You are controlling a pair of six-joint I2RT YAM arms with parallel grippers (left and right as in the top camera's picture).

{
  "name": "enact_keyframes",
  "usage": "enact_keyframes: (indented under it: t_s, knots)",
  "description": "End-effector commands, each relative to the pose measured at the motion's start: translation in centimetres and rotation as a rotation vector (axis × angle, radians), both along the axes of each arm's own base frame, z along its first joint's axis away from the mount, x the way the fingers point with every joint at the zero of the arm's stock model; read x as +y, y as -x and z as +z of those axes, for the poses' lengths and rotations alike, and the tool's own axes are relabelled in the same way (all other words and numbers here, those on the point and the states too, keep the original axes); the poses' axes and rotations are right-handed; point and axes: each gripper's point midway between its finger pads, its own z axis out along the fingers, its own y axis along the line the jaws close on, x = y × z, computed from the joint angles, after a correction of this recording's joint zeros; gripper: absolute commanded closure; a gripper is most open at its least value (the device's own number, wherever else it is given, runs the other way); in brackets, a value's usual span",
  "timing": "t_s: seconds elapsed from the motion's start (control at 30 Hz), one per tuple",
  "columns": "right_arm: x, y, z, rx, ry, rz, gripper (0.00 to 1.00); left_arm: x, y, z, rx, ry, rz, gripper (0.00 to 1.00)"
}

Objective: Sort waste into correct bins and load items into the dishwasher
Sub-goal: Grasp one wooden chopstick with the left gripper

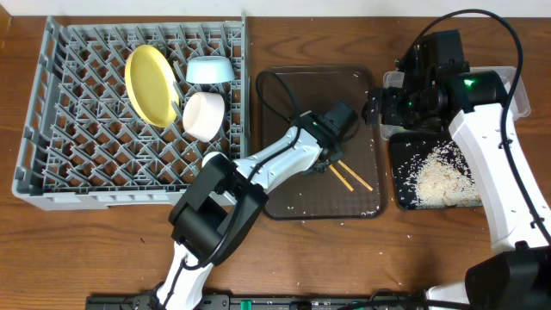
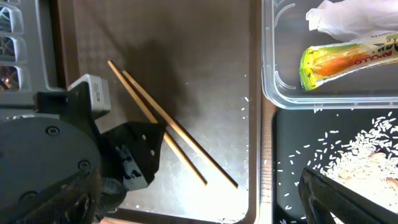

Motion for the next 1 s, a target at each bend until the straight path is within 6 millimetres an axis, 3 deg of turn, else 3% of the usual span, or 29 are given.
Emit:
enact_keyframes:
  t_s: [0.0,0.2,0.37,0.43,0.73,0.97]
  knots:
    - [0.0,-0.1,0.9,-0.022,-0.006,-0.010,0.01,0.6,1.5,-2.5,0.078,-0.045,-0.004,0.68]
    - [0.0,-0.1,0.9,-0.022,-0.006,-0.010,0.01,0.9,2.0,-3.5,0.110,-0.060,-0.006,0.70]
    - [0.0,-0.1,0.9,-0.022,-0.006,-0.010,0.01,0.9,2.4,-4.2,0.134,-0.062,-0.008,0.81]
    - [0.0,-0.1,0.9,-0.022,-0.006,-0.010,0.01,1.0,2.4,-4.1,0.134,-0.062,-0.007,0.92]
    - [0.0,-0.1,0.9,-0.022,-0.006,-0.010,0.01,1.1,2.3,-4.0,0.134,-0.062,-0.003,0.93]
    - [0.0,-0.1,0.9,-0.022,-0.006,-0.010,0.01,1.0,1.6,-2.5,0.103,-0.044,-0.033,0.92]
